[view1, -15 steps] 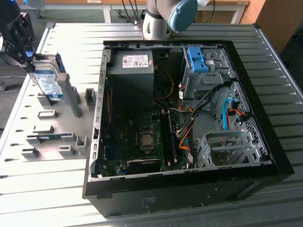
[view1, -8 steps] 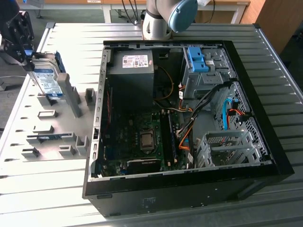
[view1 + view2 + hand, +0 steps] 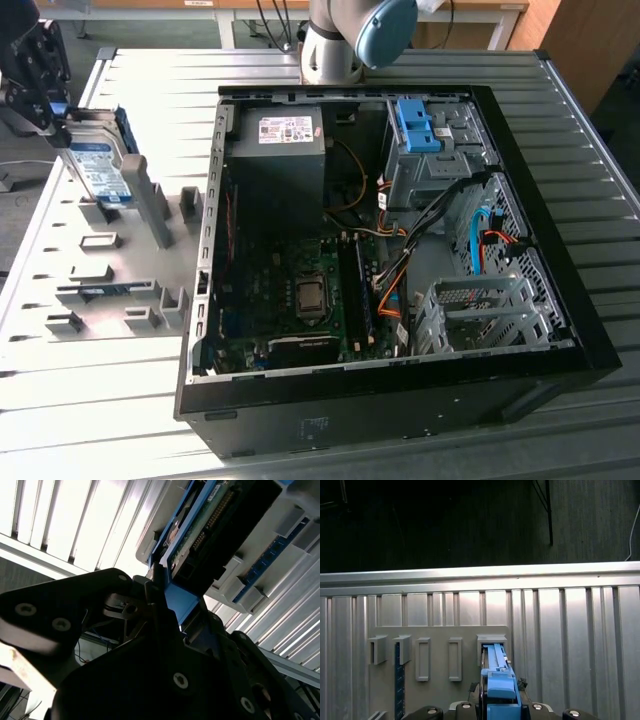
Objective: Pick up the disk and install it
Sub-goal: 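Pick up the disk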
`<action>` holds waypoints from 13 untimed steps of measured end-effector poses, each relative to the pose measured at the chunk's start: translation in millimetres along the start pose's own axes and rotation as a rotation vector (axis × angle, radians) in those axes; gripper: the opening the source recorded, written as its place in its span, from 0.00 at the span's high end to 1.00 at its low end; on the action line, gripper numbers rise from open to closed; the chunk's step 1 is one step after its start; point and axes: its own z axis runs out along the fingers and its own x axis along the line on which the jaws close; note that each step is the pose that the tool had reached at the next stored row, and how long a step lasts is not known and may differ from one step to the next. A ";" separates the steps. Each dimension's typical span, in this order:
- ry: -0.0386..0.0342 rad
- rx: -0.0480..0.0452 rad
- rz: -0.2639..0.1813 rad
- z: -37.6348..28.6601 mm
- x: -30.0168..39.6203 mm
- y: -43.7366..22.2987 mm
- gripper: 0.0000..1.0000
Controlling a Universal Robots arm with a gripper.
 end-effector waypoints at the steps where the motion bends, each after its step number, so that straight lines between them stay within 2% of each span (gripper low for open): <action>1: -0.0001 0.0001 0.000 -0.2 0.0 0.0 0.63; 13: 0.0000 0.0000 0.000 -2.5 0.0 0.0 0.63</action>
